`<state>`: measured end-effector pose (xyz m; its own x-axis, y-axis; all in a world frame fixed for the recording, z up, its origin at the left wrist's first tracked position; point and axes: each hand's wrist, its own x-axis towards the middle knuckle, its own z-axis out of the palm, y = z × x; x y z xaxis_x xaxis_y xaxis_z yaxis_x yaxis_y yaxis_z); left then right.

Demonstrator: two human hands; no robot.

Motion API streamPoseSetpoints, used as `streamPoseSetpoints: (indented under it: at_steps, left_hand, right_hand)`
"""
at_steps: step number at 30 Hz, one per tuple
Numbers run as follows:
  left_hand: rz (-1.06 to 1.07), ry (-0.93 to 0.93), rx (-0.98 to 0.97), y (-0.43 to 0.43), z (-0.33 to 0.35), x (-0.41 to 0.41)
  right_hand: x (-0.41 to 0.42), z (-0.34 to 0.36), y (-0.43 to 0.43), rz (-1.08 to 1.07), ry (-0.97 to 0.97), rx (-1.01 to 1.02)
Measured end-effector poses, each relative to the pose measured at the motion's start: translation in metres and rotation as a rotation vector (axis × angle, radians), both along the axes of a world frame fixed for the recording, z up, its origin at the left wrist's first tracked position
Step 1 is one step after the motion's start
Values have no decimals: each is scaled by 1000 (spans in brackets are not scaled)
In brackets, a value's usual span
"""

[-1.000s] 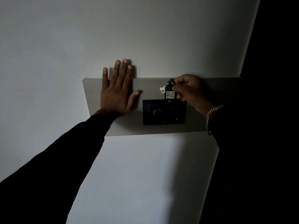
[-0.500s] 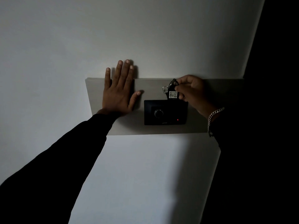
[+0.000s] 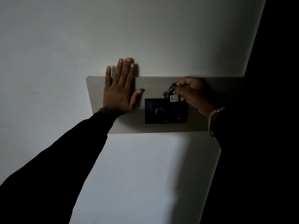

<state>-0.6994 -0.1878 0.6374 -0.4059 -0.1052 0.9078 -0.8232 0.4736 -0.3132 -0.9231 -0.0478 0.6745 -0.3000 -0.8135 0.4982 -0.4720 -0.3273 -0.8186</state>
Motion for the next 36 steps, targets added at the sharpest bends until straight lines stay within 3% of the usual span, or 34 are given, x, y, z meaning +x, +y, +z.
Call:
streamPoseSetpoints:
  at_steps: [19, 36]
  left_hand:
    - [3, 4, 0, -1, 0, -1]
    - [1, 3, -9, -3, -1, -1]
  right_hand:
    - [-12, -10, -16, 123, 238, -173]
    - [-17, -22, -20, 83, 122, -186]
